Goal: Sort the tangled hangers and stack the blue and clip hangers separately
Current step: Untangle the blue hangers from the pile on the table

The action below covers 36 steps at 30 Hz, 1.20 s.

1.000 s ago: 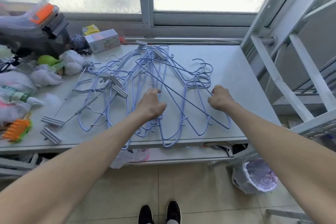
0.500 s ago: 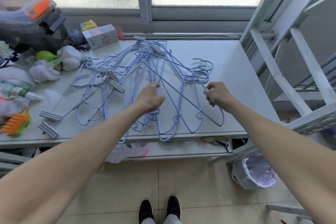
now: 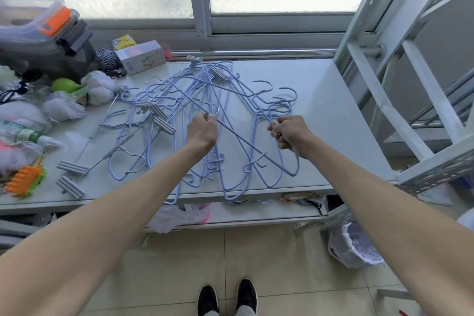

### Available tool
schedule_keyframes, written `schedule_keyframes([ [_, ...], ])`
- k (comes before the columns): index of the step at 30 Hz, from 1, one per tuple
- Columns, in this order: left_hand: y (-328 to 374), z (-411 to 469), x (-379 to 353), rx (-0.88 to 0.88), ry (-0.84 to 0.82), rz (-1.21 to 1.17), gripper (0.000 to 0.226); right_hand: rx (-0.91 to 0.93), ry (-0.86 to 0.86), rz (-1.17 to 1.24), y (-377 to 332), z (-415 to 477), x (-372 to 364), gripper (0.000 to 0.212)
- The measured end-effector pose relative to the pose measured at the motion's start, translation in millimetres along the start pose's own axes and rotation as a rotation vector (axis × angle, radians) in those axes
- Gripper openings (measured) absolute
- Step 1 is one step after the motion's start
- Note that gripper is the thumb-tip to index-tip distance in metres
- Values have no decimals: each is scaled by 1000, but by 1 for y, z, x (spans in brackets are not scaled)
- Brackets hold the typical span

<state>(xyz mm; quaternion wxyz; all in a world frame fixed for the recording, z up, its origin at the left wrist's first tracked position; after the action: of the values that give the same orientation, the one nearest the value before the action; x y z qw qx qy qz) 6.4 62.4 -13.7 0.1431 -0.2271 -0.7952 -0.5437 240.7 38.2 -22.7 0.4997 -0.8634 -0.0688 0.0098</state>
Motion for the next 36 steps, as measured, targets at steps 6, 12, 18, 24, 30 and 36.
schedule_keyframes([
  [6, 10, 3, 15, 10, -7, -264, 17, 124, -64, 246, -33, -10, -4, 25],
  [12, 50, -1, 12, -83, -208, -806, 10, 279, -220, 323, -75, -31, -18, 13],
  [18, 90, -13, 14, -268, -451, -1064, 80, 331, -258, -22, -94, -58, -54, 4],
  [24, 84, -1, 27, -173, -254, -1128, 67, 456, -70, -597, -74, -75, -93, 8],
  [30, 32, 7, 20, 9, -184, -1355, 62, 433, -196, -636, -45, -75, -106, 25],
  [36, -3, -3, 29, 46, -144, -1555, 52, 334, 297, -514, -33, -50, -24, 40],
])
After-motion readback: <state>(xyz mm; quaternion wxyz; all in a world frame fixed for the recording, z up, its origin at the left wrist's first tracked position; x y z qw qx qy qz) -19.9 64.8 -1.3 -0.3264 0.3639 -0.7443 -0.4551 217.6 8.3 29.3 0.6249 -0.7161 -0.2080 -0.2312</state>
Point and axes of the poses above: each hand's wrist, its own z-axis towards the middle knuckle, its own x-axis out of the back of the hand, y = z × x, the point moved 7 cm from there along z, towards the middle knuckle, and after that the axes turned 15 degrees about -y, right-handed, at the moved point
